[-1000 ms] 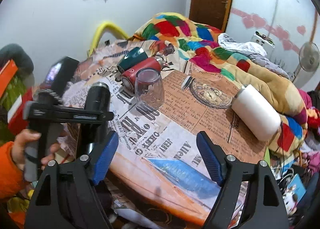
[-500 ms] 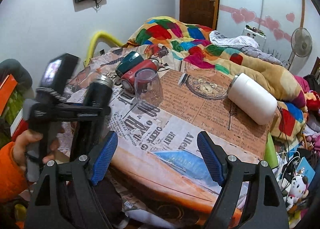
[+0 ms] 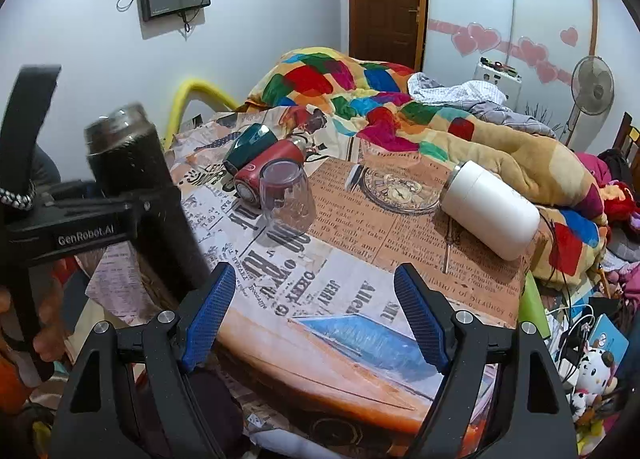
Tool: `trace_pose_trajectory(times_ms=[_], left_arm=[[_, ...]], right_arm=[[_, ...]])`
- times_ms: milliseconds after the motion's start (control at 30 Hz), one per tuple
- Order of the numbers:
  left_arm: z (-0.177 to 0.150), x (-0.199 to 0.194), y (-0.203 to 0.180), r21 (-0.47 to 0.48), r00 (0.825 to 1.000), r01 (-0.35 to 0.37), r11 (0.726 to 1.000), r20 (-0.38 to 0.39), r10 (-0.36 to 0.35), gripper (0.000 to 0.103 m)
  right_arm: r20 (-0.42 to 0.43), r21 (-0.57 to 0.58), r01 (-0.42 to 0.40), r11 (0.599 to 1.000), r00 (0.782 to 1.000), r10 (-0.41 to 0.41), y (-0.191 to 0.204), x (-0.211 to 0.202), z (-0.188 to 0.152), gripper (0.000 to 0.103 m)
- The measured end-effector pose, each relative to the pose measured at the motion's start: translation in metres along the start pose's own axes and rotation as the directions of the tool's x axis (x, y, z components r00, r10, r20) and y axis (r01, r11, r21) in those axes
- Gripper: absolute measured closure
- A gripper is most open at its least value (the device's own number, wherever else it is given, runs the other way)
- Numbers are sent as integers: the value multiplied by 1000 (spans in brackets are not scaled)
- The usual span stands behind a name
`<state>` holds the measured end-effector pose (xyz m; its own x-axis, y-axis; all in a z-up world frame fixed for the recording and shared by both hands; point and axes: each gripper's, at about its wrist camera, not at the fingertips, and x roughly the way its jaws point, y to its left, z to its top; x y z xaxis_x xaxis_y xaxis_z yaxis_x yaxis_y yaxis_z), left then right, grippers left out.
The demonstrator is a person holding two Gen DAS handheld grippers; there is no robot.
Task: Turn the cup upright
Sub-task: 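Grasp the thermos with the left tool while the right tool releases it, then rotate the thermos upright with the left tool and set it on the table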
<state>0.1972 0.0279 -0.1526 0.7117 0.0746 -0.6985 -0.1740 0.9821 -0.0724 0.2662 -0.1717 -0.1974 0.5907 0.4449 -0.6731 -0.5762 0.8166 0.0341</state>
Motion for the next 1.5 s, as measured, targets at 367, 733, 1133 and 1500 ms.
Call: trace_pose_trajectory(times_ms=[367,733,1133,1500], left_arm=[[25,25,-30,65,999,16,998,32,-18,39],[2,43,-43,99,999,27,995,-22,-25,39],[5,7,-46,146,998,58,988,1,-59,37],[4,-124,-28,164,962,88,982,244,-127,34]], right_arm=[[25,10,49,999,998,-49,-11,3,10,24],[6,33,42,999,999,-43,-16,6,6,24],[34,41,49,998,998,-50,-10,-12,8,24],[229,68,41,997,972,-56,5,-94,24,24]])
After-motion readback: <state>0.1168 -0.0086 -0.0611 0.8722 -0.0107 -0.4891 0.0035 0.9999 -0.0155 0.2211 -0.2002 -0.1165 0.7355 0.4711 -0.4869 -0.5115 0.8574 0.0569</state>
